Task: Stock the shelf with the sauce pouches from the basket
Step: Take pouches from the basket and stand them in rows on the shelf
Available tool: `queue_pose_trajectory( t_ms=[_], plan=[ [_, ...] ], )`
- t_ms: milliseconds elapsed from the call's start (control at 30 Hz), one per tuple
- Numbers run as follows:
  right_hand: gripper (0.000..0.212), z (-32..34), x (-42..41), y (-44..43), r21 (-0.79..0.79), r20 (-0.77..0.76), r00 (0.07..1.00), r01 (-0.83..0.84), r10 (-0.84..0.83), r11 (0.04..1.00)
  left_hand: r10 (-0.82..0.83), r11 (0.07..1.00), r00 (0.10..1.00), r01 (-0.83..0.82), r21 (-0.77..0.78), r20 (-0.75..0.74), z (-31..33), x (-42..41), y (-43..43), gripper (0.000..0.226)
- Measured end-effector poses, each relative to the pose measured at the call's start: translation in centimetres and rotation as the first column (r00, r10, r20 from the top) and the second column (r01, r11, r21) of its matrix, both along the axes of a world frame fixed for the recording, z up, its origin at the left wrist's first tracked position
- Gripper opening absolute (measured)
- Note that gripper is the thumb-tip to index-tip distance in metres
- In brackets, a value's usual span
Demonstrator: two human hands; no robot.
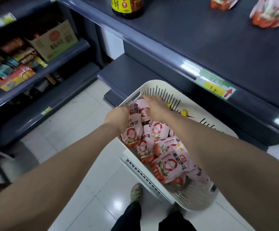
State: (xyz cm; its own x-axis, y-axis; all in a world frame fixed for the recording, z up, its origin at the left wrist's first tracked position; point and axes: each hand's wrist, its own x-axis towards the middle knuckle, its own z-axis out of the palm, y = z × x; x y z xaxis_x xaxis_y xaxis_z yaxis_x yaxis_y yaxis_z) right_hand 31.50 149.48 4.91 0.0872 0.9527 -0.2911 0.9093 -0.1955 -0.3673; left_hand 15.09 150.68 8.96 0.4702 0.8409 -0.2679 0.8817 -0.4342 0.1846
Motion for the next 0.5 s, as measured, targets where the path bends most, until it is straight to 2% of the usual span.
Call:
queue_pose_trajectory(
  t_ms=[100, 200, 333, 367, 433, 500],
  plan=[
    [0.063, -1.2, -0.5, 0.6, 0.032, 0.084, 0.996, 0.0, -0.003, 0.999, 0.042, 0.999, 0.998, -0.042, 0.005, 0.044, -0.2, -0.2, 0.1, 0.048],
    [0.047, -1.6, -0.9, 0.9, 0.036, 0.151, 0.988, -0.022, 0.016, 0.999, 0.031, 0.999, 0.999, -0.032, 0.016, 0.005, -0.5, 0.1, 0.1, 0.041],
    [0.04, -1.8, -1.2, 0.0, -0.086, -0.069, 0.993, 0.085, -0.091, 0.993, -0.008, 1.0, 0.997, 0.007, -0.003, -0.072, -0.9, 0.2, 0.0, 0.044],
    [0.035, -1.8, -1.1, -0.2, -0.068, -0.121, 0.982, 0.135, -0.142, 0.989, -0.011, 1.0, 0.997, 0.01, -0.025, -0.07, -1.0, 0.2, 0.0, 0.046],
    [0.007, -1.2, -0.5, -0.6, -0.003, -0.214, 0.942, 0.263, -0.257, 0.965, -0.007, 0.997, 0.998, 0.002, -0.083, -0.06, -1.1, 0.3, 0.3, 0.046],
    [0.016, -0.3, 0.4, -1.1, 0.042, -0.31, 0.881, 0.388, -0.357, 0.921, 0.006, 0.995, 0.999, -0.01, -0.103, -0.041, -1.1, 0.4, 0.3, 0.043]
  ],
)
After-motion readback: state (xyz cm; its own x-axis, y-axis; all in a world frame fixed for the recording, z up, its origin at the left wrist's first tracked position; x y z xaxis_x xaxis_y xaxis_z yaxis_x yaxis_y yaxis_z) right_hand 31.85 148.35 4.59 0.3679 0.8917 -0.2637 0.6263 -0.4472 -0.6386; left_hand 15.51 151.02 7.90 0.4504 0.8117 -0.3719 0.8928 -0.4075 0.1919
